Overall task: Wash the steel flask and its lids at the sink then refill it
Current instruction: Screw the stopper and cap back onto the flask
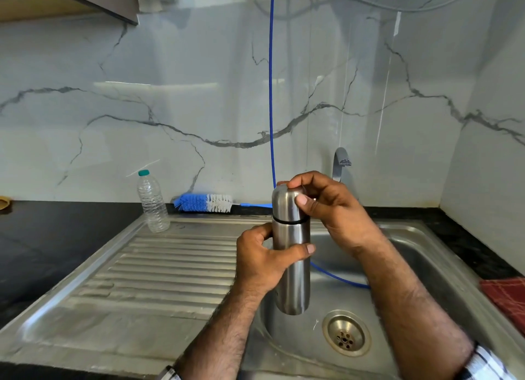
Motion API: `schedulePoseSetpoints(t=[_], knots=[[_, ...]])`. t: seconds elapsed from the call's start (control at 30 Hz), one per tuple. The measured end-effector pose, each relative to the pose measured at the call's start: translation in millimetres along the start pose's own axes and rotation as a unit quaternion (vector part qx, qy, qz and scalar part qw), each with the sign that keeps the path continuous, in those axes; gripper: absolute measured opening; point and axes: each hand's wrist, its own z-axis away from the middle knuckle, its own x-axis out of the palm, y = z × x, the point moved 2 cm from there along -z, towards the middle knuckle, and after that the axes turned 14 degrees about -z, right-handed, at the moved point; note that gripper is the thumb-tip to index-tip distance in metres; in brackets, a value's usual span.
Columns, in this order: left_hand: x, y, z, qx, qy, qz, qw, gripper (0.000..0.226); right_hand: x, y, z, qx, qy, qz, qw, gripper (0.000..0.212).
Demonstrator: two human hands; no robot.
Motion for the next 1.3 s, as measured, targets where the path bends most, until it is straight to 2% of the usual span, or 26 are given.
schedulePoseSetpoints(t=[0.1,0.27,0.33,0.47,0.6,0.7,0.77,0.9,1.0,1.07,1.13,1.2,1.27,1.3], knots=[[-0.6,0.4,1.1,0.006,-0.006,0.002,1.000,0.037,-1.0,0.5,-1.1,-0.008,0.029,0.029,0.999,0.027],[0.8,-2.2,-0.3,0.012,-0.033,-0.009,0.999,0.040,-1.7,0.0,-0.2,0.001,0.055,0.098,0.994,0.052],[-0.2,-0.7,-0.6,0.030,-0.066,-0.002,0.997,0.040,-3.7,1.1,0.4,0.021,0.043,0.061,0.997,0.059],[-0.2,6.0,2.2,0.037,-0.118,0.055,0.991,0.038,-1.2,-1.3,2.9,0.062,0.016,-0.034,0.997,0.047],[3.7,9.2,6.1,-0.012,-0.172,0.170,0.970,0.036,1.2,-0.5,3.6,0.105,0.060,-0.130,0.984,0.041],[6.5,7.5,5.7,-0.037,-0.200,0.204,0.958,0.040,-2.2,2.0,2.1,0.129,0.090,-0.164,0.974,0.042],[7.8,5.4,4.7,-0.047,-0.211,0.217,0.952,0.044,-2.7,1.5,3.2,0.125,0.086,-0.183,0.971,0.044],[9.9,2.0,4.5,-0.037,-0.244,0.253,0.935,0.046,1.8,2.2,8.1,0.090,0.025,-0.276,0.956,0.055],[11.1,-0.6,4.4,-0.037,-0.263,0.273,0.924,0.062,3.3,6.1,9.9,0.075,-0.017,-0.327,0.942,0.055],[11.3,1.2,5.0,-0.028,-0.260,0.272,0.926,0.061,2.6,6.5,9.7,0.062,-0.019,-0.335,0.940,0.052],[9.9,5.5,5.2,-0.021,-0.228,0.265,0.936,0.046,1.2,0.2,6.8,0.048,0.004,-0.261,0.964,0.048],[8.2,8.0,4.2,-0.012,-0.186,0.251,0.950,0.038,0.5,-13.8,4.1,0.024,0.023,-0.041,0.999,0.050],[7.6,6.9,2.0,-0.016,-0.151,0.231,0.961,0.037,1.1,-27.6,1.3,0.016,0.013,0.189,0.982,0.054],[7.7,5.9,1.3,-0.019,-0.140,0.215,0.966,0.037,-0.2,-34.1,0.2,0.021,0.022,0.257,0.966,0.054]])
